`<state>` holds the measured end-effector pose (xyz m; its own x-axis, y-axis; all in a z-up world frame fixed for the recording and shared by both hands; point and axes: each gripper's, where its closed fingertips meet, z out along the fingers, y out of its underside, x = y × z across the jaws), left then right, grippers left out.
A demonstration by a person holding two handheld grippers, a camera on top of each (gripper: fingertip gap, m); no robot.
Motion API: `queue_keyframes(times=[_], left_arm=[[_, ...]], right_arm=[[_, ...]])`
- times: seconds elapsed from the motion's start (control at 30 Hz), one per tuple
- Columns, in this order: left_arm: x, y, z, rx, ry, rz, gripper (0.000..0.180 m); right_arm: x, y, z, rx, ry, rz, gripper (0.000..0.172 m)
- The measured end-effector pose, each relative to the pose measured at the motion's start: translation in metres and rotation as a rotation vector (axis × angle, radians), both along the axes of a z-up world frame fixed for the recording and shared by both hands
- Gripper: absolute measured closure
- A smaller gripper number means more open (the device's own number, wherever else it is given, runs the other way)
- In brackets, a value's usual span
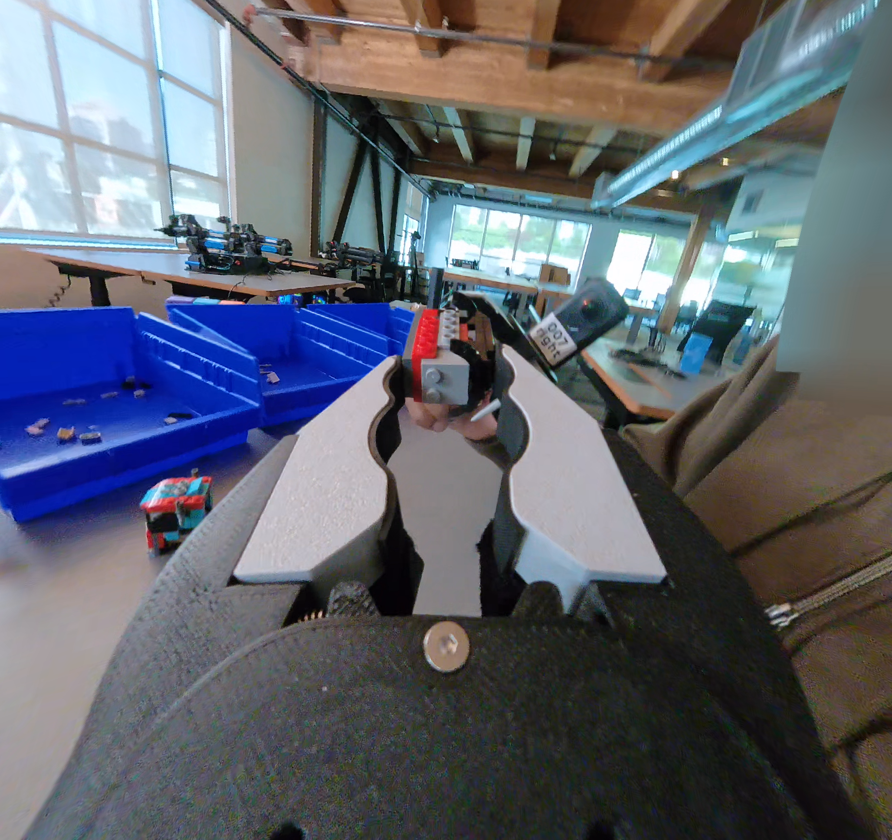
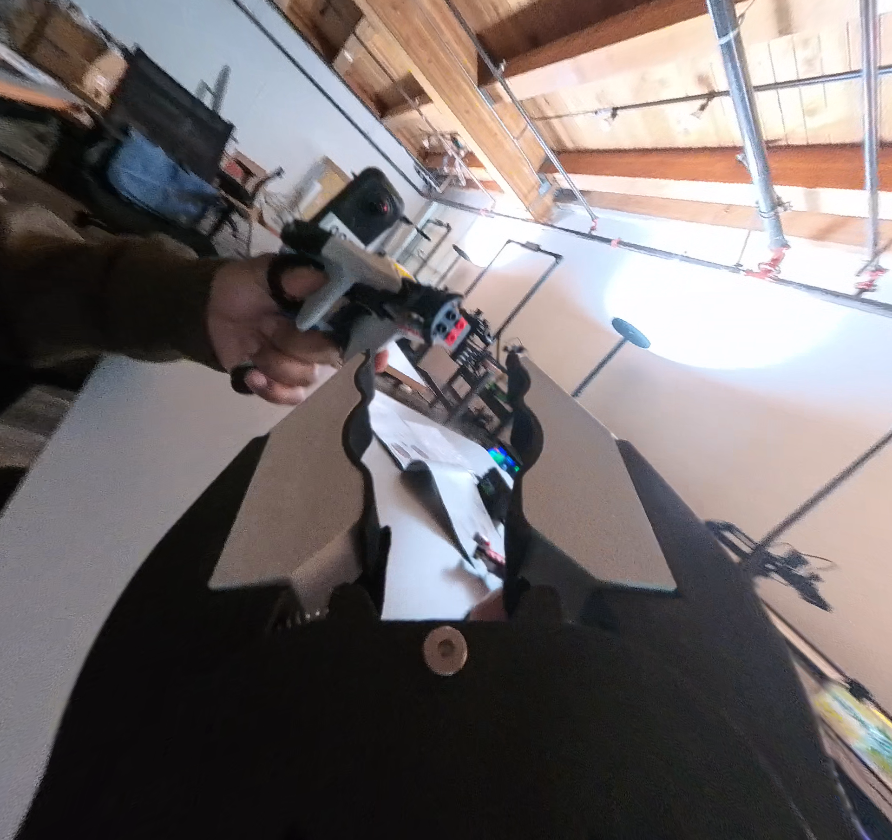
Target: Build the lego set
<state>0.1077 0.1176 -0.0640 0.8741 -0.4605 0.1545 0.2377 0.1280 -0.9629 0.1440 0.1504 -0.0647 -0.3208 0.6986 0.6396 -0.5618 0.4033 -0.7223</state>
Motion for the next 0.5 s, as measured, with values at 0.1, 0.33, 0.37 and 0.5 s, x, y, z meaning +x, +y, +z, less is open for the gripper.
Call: queue_keyframes(times=[0.1,0.33,0.37,0.5], left_arm=[[-0.019,-0.001,-0.005,-0.04,-0.095,0.016,0.143],[-0.017,0.006,-0.046,-0.246,-0.15,-0.064,0.143],[-0.015,0.006,-0.051,-0.273,-0.161,-0.08,0.143],[-0.009,0.008,-0.066,-0.339,-0.204,-0.12,0.144]], right_arm=[[-0.015,0.005,-0.009,0.031,-0.031,-0.102,0.097],[-0.028,-0.017,-0.041,0.129,-0.167,-0.096,0.112],[-0.029,-0.019,-0.047,0.161,-0.178,-0.099,0.113],[-0.033,-0.027,-0.063,0.241,-0.202,-0.094,0.114]])
